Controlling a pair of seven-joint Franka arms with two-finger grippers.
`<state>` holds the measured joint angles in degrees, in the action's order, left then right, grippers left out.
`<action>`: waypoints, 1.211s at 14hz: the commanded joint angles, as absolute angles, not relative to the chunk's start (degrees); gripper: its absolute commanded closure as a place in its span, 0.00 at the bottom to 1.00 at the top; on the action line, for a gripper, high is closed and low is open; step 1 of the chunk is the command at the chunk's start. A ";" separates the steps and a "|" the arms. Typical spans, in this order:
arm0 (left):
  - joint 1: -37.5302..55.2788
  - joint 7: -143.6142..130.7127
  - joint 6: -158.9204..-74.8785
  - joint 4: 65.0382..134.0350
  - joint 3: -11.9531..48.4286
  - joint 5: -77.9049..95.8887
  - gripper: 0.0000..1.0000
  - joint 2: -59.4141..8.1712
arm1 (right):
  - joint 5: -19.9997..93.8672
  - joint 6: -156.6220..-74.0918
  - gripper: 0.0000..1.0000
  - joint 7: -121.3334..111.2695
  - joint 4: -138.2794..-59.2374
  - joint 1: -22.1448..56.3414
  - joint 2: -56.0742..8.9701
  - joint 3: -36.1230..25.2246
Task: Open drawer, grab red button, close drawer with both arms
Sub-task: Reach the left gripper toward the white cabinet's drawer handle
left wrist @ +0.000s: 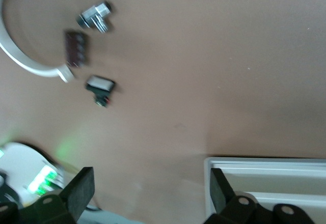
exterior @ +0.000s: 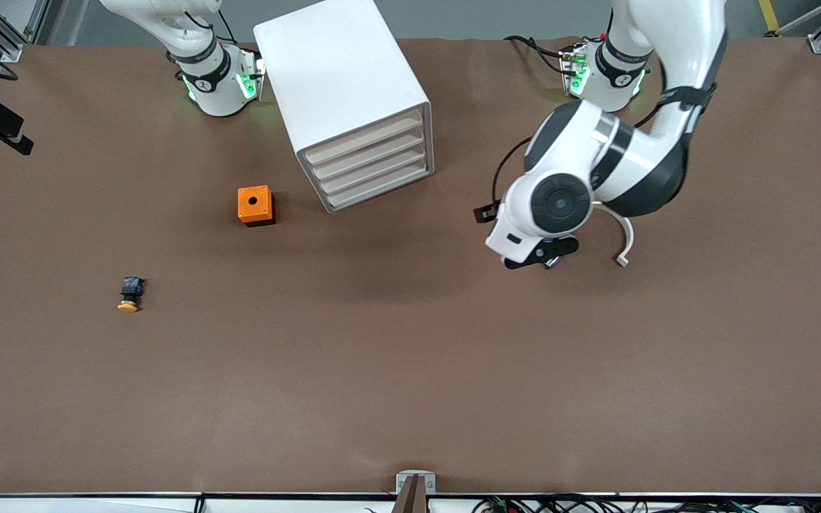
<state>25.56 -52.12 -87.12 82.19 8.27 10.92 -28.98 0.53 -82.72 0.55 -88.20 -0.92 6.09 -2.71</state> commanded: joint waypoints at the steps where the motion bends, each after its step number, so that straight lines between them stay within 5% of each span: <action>1: 26.98 -61.57 -86.31 76.73 7.91 16.41 0.00 -35.23 | 1.23 -83.06 0.00 0.53 -88.51 -1.23 6.77 -2.64; 7: 27.33 -82.67 -90.70 76.55 7.56 38.11 0.00 -41.12 | 1.14 -83.06 0.00 0.70 -87.80 -1.49 6.59 -2.64; 17: 27.77 -112.83 -90.10 75.15 7.82 48.60 0.00 -49.65 | 1.14 -83.41 0.00 0.88 -87.80 -1.41 6.50 -2.64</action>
